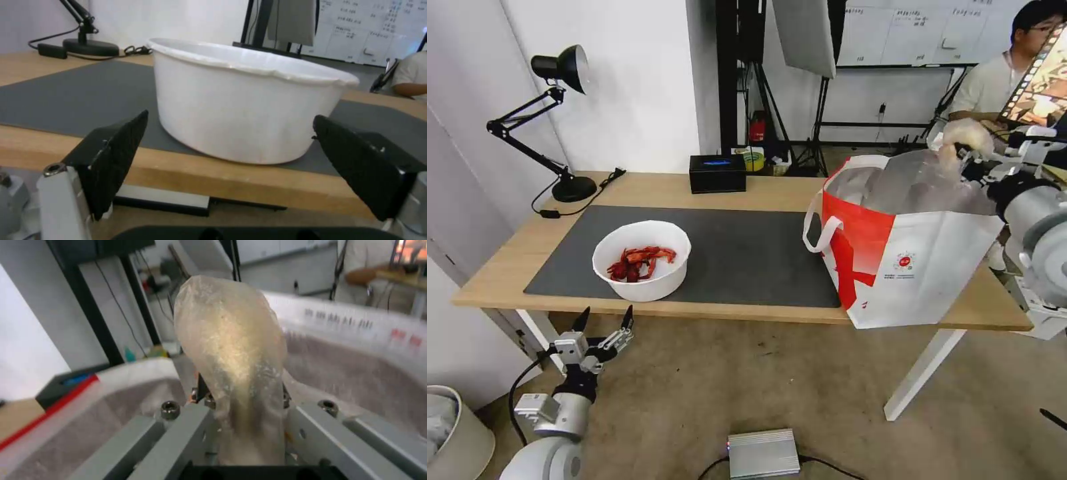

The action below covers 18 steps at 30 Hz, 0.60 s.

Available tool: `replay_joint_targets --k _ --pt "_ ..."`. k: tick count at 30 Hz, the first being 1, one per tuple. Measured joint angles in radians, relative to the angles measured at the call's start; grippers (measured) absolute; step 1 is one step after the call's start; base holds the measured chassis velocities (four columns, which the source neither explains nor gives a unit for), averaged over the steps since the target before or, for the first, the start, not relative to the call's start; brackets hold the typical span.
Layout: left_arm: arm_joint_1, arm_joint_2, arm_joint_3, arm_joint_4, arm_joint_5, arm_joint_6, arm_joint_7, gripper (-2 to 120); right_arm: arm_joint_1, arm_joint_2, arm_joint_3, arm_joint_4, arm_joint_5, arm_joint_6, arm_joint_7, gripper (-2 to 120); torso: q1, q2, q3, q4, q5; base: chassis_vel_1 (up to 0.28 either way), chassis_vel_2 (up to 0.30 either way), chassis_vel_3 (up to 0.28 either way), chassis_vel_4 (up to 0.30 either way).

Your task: Pick up the trash from the table and place it into the takeout bag.

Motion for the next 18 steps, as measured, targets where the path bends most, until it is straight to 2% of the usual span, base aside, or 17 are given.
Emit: replay_joint_targets --k 4,6,7,9,11,14,15,18 --pt "-0.003 -0.001 0.001 -0.002 0.0 0.003 -0.001 100 0.005 0.007 -0.007 -0.005 0.012 -0.024 0.014 14 0.0 0.0 0.0 0.0 0.0 0.0 0.0 0.0 0.0" --pt "-0.003 -0.001 -0.001 -0.005 0.0 0.004 -0.001 100 0.005 0.016 -0.009 -0.006 0.013 -0.03 0.018 26 0.0 0.0 0.0 -0.0001 0.0 0.0 0.0 0.0 0.0" --pt "-0.003 -0.001 -0.001 -0.005 0.0 0.004 -0.001 100 0.005 0.016 -0.009 -0.006 0.013 -0.03 0.018 26 0.0 0.0 0.0 -0.0001 0.0 0.0 0.0 0.0 0.0" --pt "-0.003 0.002 -0.007 -0.007 0.0 0.005 -0.002 100 0.006 0.024 -0.01 -0.006 0.013 -0.03 0.02 37 0.0 0.0 0.0 0.0 0.0001 0.0 0.0 0.0 0.0" --pt "-0.003 0.003 -0.009 -0.007 0.0 0.006 -0.002 100 0.007 0.026 -0.009 -0.006 0.012 -0.03 0.02 41 0.0 0.0 0.0 0.0 0.0 0.0 0.0 0.0 0.0" --pt "-0.001 0.004 -0.014 -0.009 0.0 0.006 -0.002 100 0.004 0.028 -0.008 -0.006 0.007 -0.03 0.019 56 0.0 0.0 0.0 0.0 0.0 0.0 0.0 0.0 0.0" --pt "-0.001 0.004 -0.014 -0.009 0.0 0.006 -0.002 100 0.004 0.028 -0.008 -0.006 0.007 -0.03 0.019 56 0.0 0.0 0.0 0.0 0.0 0.0 0.0 0.0 0.0" --pt "0.0 0.002 -0.014 -0.012 0.001 0.006 -0.002 100 -0.002 0.033 -0.002 -0.004 0.004 -0.029 0.015 69 0.0 0.0 0.0 0.0 0.0 0.0 0.0 0.0 0.0"
